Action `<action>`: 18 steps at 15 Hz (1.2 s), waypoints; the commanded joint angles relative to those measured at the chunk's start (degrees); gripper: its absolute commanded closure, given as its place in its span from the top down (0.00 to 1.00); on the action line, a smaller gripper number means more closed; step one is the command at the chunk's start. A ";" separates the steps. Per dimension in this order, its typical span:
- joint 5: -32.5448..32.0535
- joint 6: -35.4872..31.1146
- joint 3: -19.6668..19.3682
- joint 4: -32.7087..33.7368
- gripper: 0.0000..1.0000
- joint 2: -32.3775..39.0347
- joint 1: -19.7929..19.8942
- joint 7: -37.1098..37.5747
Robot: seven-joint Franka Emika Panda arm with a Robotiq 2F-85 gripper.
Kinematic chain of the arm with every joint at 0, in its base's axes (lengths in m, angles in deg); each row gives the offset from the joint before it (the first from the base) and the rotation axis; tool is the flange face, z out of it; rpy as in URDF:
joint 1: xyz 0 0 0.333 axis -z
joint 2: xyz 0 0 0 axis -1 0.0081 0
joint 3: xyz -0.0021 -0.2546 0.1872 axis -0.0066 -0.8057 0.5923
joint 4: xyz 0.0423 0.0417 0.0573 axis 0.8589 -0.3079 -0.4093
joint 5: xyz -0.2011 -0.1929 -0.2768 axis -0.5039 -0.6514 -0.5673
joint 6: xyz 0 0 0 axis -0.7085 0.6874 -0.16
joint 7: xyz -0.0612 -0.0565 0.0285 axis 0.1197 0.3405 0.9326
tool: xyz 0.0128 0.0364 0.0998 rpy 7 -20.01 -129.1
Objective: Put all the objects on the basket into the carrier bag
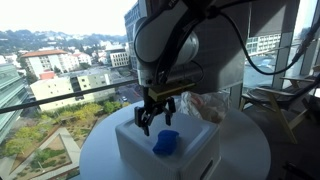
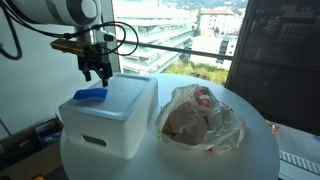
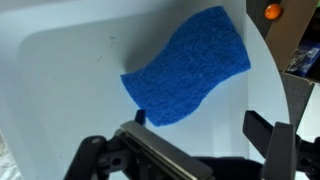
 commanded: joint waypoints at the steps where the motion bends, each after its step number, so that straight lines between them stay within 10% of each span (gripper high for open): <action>1: -2.24 1.43 -0.37 -0.57 1.00 -2.15 -1.58 14.19; 16: -1.16 1.16 0.28 -9.37 1.00 -4.52 -1.21 58.01; 17: -1.37 0.90 0.32 -9.54 0.75 -4.46 -1.14 58.98; 18: -2.09 0.90 0.31 -9.64 0.74 -4.44 -1.20 60.19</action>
